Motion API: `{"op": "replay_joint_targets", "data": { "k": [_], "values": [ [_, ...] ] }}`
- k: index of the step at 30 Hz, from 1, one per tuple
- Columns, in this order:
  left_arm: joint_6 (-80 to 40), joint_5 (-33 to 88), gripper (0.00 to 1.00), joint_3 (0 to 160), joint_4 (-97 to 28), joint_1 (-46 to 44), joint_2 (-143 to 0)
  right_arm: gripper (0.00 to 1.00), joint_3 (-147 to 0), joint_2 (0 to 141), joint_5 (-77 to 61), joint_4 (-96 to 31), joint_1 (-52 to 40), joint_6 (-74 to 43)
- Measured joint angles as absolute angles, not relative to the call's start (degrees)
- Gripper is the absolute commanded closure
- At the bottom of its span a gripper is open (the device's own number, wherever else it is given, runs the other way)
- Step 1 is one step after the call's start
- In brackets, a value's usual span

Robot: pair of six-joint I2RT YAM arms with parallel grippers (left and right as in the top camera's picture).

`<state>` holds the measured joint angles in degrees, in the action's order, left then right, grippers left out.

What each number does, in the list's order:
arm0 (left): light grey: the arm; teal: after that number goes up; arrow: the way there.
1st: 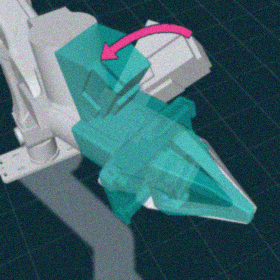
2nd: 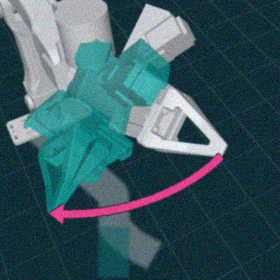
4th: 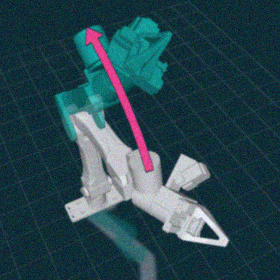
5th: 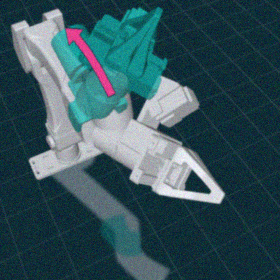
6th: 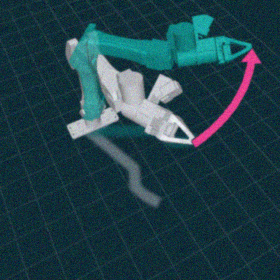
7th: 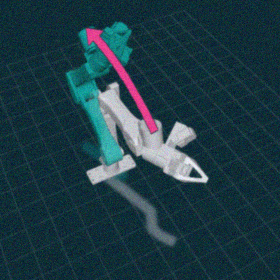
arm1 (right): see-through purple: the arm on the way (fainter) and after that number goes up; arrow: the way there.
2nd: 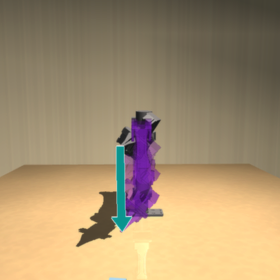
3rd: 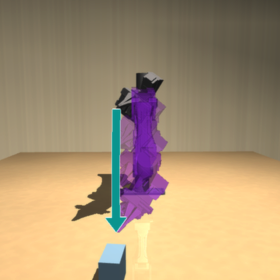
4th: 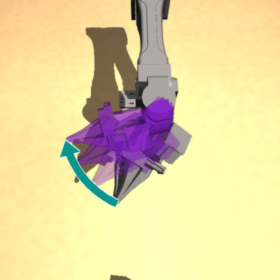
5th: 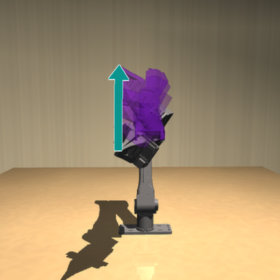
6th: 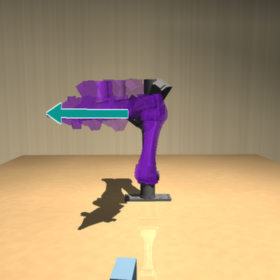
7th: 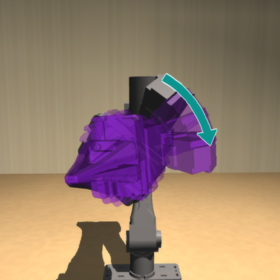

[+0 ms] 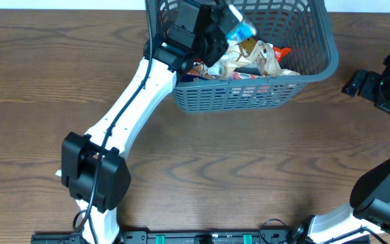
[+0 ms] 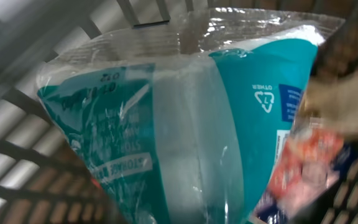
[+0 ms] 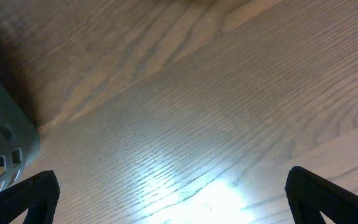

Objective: Pack container
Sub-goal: 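Lift the pouch, carry it into the basket and release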

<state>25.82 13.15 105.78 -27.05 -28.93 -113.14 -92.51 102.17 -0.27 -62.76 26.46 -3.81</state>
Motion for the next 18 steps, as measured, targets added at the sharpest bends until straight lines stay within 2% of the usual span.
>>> {"op": "replay_joint_targets", "data": {
  "k": [11,12,13,14,15,17,18],
  "values": [
    [40.5,13.1,0.93,105.8,-40.9,-28.1,-113.5,0.01,-92.5,102.2,-0.3,-62.8,26.5,-3.8],
    [41.0,13.1,0.83,105.8,-41.2,-27.8,-113.5,0.01,-92.5,102.2,-0.3,-62.8,26.5,-3.8],
    [41.8,13.1,0.51,105.8,-41.3,-27.5,-113.5,0.01,-92.5,102.2,-0.3,-62.8,26.5,-3.8],
    [42.3,13.2,0.38,105.8,-41.2,-27.1,-113.5,0.01,-92.5,102.2,-0.3,-62.8,26.5,-3.8],
    [42.5,13.1,0.38,105.8,-40.9,-27.0,-113.5,0.01,-92.5,102.2,-0.3,-62.8,26.5,-3.8],
    [42.5,13.2,0.45,106.1,-40.6,-26.6,-113.5,0.01,-92.5,102.2,-0.3,-62.8,26.5,-3.8],
    [42.7,13.1,0.45,106.2,-40.4,-26.5,-113.5,0.01,-92.5,102.2,-0.3,-62.8,26.5,-3.8]
  ]
}}
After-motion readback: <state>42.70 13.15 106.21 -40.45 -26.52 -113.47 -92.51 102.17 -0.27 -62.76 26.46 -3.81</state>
